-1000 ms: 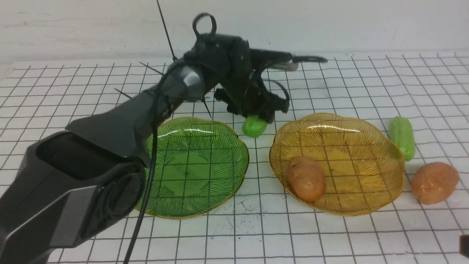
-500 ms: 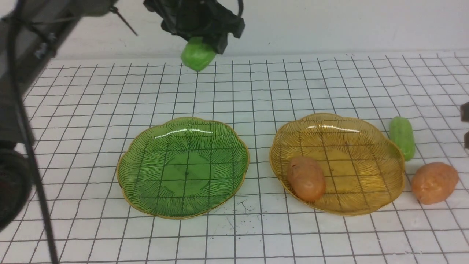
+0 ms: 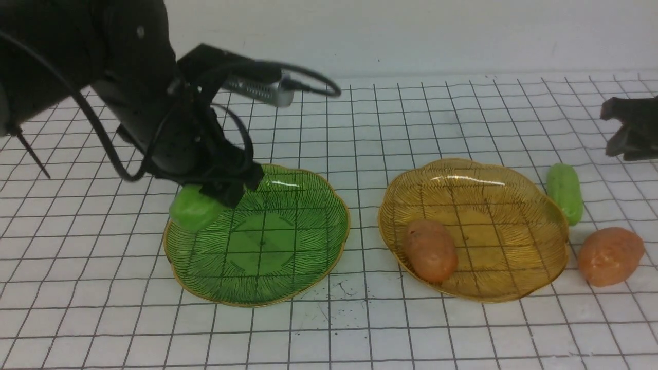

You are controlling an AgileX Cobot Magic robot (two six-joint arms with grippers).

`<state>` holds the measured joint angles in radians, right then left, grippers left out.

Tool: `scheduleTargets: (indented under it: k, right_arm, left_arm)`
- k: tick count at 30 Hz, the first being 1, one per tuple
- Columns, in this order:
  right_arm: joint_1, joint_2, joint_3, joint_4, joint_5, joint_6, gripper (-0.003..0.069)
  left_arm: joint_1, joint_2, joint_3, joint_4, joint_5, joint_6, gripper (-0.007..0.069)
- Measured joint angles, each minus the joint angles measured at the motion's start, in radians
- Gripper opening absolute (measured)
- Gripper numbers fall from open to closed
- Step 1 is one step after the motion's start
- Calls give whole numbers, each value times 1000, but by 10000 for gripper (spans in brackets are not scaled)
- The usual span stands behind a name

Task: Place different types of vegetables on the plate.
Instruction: 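Put the green cucumber next to the left plate into that plate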

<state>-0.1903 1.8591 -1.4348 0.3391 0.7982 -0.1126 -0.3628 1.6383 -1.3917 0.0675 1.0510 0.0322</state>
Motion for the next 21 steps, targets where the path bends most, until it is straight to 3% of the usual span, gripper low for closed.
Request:
scheduleTargets:
  k: [2, 4, 7, 11, 17, 19, 21]
  right_arm:
    - [0, 49, -31, 12, 3, -7, 290]
    - [0, 136, -96, 23, 21, -13, 410]
    - [0, 207, -141, 26, 26, -17, 509]
    - [6, 268, -164, 27, 44, -18, 565]
    - [28, 296, -170, 45, 51, -18, 577]
    - [30, 300, -170, 56, 51, -18, 555]
    - [30, 300, -170, 56, 50, -18, 499]
  left_arm:
    - [9, 10, 28, 5, -10, 0, 380]
    - [20, 37, 43, 18, -19, 0, 380]
    - [20, 63, 44, 29, -49, 0, 380]
    - [20, 90, 44, 29, -70, -2, 380]
    - [20, 108, 44, 33, -88, -32, 525]
    - [20, 109, 44, 36, -88, -47, 602]
    - [20, 109, 43, 36, -87, -47, 622]
